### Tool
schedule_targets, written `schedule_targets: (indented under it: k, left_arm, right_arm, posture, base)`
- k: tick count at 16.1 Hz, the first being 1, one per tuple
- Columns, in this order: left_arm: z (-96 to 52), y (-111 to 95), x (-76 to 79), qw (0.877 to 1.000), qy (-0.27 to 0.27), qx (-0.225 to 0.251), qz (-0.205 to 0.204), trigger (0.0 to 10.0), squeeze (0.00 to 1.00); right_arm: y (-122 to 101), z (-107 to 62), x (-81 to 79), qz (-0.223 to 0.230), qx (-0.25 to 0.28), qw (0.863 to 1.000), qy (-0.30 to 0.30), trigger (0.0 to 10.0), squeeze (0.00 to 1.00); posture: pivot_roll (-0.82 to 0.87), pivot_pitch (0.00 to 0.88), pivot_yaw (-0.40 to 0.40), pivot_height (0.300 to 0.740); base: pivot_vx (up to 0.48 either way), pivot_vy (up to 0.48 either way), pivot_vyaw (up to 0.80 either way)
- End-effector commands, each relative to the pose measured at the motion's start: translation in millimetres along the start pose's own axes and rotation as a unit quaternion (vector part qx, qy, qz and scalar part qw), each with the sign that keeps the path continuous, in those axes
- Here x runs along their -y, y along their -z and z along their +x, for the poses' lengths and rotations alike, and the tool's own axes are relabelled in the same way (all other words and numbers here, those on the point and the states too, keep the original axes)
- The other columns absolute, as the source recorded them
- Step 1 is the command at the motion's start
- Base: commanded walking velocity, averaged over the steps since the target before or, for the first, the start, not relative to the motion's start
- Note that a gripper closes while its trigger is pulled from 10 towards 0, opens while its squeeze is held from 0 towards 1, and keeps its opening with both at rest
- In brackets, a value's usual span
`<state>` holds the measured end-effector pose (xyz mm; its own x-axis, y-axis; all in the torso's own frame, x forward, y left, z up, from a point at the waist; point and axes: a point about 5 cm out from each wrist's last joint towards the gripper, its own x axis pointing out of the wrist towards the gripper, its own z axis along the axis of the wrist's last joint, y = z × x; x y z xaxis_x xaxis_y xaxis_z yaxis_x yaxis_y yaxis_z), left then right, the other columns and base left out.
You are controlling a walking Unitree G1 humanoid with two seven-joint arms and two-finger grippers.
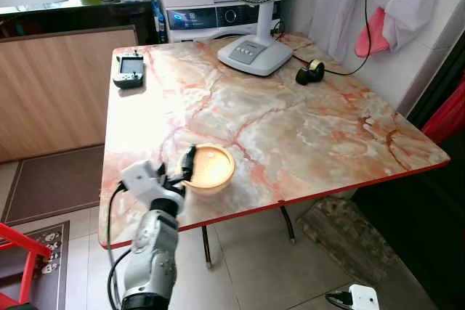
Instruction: Restocking fridge
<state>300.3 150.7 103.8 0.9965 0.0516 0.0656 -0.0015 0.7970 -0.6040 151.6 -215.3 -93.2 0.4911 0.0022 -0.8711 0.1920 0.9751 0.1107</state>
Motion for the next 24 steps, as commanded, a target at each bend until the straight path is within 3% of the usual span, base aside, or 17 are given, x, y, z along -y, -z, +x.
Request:
schedule_targets:
  k: [1,5,6,10,16,17,18,19,24]
  left_arm:
    - [3.1,1.4,0.5,1.0,-0.006,-0.008,-0.021,10.0,1.0]
    - [11.9,5.8,-4.6,0.998,-0.02,-0.026,-0.051,10.0,1.0]
    - [13.4,8.0,-7.0,0.997,-0.027,-0.031,-0.061,10.0,0.0]
    - [22.3,18.1,-9.0,0.995,-0.026,-0.058,-0.073,10.0,0.0]
    - [25.5,35.3,1.2,0.991,0.006,-0.104,-0.085,10.0,0.0]
    - [25.3,39.7,3.0,0.99,0.01,-0.116,-0.08,9.0,0.0]
    - [25.0,40.7,2.6,0.99,0.008,-0.118,-0.076,5.0,0.0]
    - [25.2,41.0,3.0,0.991,0.013,-0.113,-0.076,0.0,0.0]
    - [27.0,37.4,4.0,0.992,0.018,-0.104,-0.071,0.0,0.0]
  right_arm:
    - [-1.5,-0.4,2.5,0.0,0.002,1.0,0.005,10.0,0.0]
    - [-2.4,-0.3,2.5,0.002,0.004,1.0,0.005,10.0,0.0]
    - [-2.6,-0.3,2.7,0.002,0.005,1.0,0.006,10.0,0.0]
    - [-3.1,-0.4,3.5,-0.004,0.004,1.0,0.005,10.0,0.0]
    - [-3.7,-0.5,4.5,-0.002,0.004,1.0,0.01,10.0,0.0]
    - [-3.9,-0.5,4.7,-0.002,0.004,1.0,0.01,10.0,0.0]
    - [-4.0,-0.5,4.6,-0.002,0.005,1.0,0.01,10.0,0.0]
    - [-4.0,-0.5,4.6,0.0,0.005,1.0,0.011,10.0,0.0]
    - [-4.5,-0.5,5.0,-0.002,0.005,1.0,0.012,10.0,0.0]
  posture:
    - [0.17,0.0,-0.048,0.74]
    - [0.15,0.0,-0.046,0.74]
    - [0.15,0.0,-0.048,0.74]
    - [0.14,0.0,-0.052,0.74]
    - [0.14,0.0,-0.059,0.74]
    - [0.13,0.0,-0.059,0.74]
    - [0.13,0.0,-0.058,0.74]
    - [0.13,0.0,-0.058,0.74]
    - [0.14,0.0,-0.06,0.74]
  base:
    - [0.0,0.0,0.0]
    - [0.0,0.0,0.0]
    - [0.0,0.0,0.0]
    - [0.0,0.0,0.0]
    - [0.0,0.0,0.0]
    - [0.0,0.0,0.0]
    - [0.0,0.0,0.0]
    - [0.0,0.0,0.0]
    - [0.0,0.0,0.0]
